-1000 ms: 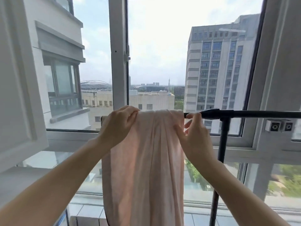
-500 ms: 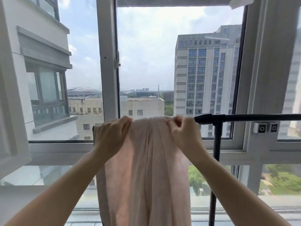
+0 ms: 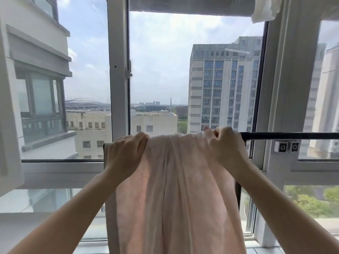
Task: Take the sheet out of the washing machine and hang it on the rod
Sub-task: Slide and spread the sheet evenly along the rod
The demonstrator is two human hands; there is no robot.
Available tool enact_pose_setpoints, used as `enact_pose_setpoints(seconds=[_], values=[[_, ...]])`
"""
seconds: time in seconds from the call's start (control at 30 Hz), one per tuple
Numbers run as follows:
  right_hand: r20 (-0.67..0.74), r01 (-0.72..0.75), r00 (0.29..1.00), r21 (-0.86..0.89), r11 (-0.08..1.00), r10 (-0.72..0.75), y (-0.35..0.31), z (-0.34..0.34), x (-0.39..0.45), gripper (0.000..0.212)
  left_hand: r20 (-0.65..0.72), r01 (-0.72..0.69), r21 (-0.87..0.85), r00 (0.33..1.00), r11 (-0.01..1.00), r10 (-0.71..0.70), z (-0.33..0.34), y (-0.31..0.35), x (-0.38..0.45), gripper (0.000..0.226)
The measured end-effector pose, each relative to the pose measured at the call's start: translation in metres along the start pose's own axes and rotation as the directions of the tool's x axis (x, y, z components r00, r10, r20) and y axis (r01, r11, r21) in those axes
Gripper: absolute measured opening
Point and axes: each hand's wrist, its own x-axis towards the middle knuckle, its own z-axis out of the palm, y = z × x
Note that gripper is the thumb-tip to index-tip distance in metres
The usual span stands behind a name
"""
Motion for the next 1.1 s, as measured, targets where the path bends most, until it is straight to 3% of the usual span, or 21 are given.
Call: enact_pose_setpoints(seconds=[0.1, 0.23, 0.37, 0.53, 0.67, 0.73, 0.9, 1.0, 1.07, 1.1], values=[[0.231, -0.026, 0.971, -0.122, 0.992, 0.054, -0.008, 0.020, -0.023, 0.052, -0.010, -0.004, -0.018, 1.000, 1.000, 0.004, 0.000, 0.002, 0.000, 0.041], [0.305, -0.157, 0.947, 0.158, 0.975, 0.103, -0.021, 0.040, -0.030, 0.040, -0.003, 0.007, -0.018, 1.000, 1.000, -0.007, -0.001, -0.001, 0.000, 0.039], [0.128, -0.048, 0.992, 0.192, 0.980, 0.024, -0.027, 0.052, -0.025, 0.021, 0.000, 0.001, -0.024, 1.000, 1.000, -0.001, -0.002, -0.006, 0.000, 0.037], [-0.060, -0.001, 0.998, 0.247, 0.969, 0.017, -0.031, 0.032, -0.006, 0.025, -0.025, -0.012, 0.031, 1.000, 0.999, 0.013, -0.001, -0.001, -0.002, 0.036], [-0.206, -0.043, 0.974, 0.237, 0.970, 0.093, -0.011, 0.002, 0.018, 0.023, -0.063, -0.017, 0.069, 0.998, 0.998, 0.021, -0.005, -0.004, -0.004, 0.030], [-0.252, -0.086, 0.959, 0.183, 0.979, 0.132, 0.007, -0.008, 0.023, 0.023, -0.060, -0.017, 0.077, 0.998, 0.997, 0.022, -0.006, -0.009, -0.004, 0.030], [-0.102, -0.152, 0.985, -0.148, 0.977, 0.138, 0.016, -0.018, 0.002, 0.030, -0.056, -0.040, 0.029, 0.998, 0.999, 0.042, -0.004, -0.003, -0.003, 0.034], [-0.129, -0.184, 0.982, -0.489, 0.853, 0.138, -0.001, -0.022, -0.013, 0.044, -0.060, -0.043, 0.014, 0.997, 0.999, 0.044, -0.006, -0.003, -0.005, 0.034], [-0.215, -0.122, 0.976, -0.600, 0.790, -0.013, -0.015, -0.019, -0.024, 0.049, -0.057, -0.045, 0.014, 0.997, 0.999, 0.046, -0.008, -0.003, -0.005, 0.033], [-0.212, -0.012, 0.966, -0.604, 0.797, -0.147, -0.021, -0.015, -0.027, 0.048, -0.059, -0.050, 0.012, 0.997, 0.999, 0.050, -0.009, -0.002, -0.005, 0.033]])
